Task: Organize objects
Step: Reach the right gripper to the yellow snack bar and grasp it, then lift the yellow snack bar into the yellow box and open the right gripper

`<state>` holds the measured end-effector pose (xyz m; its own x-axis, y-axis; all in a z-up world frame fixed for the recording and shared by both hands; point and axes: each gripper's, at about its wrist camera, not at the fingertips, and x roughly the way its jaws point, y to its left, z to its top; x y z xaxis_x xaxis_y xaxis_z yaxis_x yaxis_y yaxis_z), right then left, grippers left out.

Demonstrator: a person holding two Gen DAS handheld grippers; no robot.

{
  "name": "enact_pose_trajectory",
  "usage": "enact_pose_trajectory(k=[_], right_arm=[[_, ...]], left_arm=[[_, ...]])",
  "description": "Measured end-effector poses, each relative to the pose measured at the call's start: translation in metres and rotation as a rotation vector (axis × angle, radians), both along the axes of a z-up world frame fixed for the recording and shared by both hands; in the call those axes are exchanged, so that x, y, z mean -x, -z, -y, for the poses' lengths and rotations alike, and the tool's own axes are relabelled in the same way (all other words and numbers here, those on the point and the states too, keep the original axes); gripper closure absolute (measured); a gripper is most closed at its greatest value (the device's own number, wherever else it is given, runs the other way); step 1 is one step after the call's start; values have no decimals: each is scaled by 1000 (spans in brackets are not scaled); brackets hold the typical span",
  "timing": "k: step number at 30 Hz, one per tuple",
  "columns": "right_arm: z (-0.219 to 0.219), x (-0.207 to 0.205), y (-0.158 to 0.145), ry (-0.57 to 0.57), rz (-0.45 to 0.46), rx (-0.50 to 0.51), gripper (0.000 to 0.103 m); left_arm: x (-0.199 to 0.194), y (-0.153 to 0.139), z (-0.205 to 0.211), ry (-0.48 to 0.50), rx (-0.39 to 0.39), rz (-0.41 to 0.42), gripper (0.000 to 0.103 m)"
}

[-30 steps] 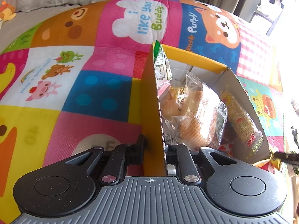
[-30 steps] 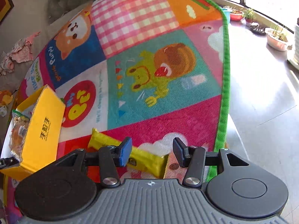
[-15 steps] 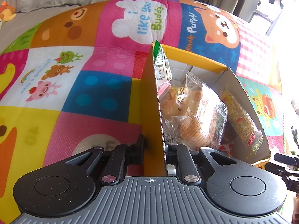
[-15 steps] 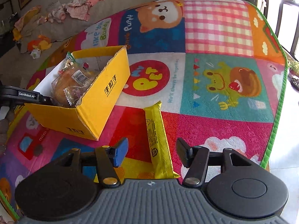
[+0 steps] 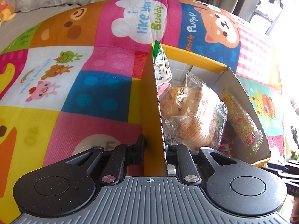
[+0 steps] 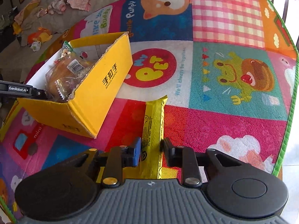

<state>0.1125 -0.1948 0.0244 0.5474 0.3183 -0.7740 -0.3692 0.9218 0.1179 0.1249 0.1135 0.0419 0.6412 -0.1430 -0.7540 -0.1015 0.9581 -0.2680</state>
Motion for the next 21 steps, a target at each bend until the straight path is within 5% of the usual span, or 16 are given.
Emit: enact_pose_trajectory(k=[6, 15, 21], right_arm=[[2, 34, -17, -52, -15, 2, 85], [4, 76, -70, -84, 86, -64, 89], [5, 89, -63, -68, 127, -27, 89]], left_arm=[[0, 0, 0, 0, 0, 0, 86], [0, 1, 0, -5, -1, 4, 86], [2, 0, 2, 10, -22, 19, 87]])
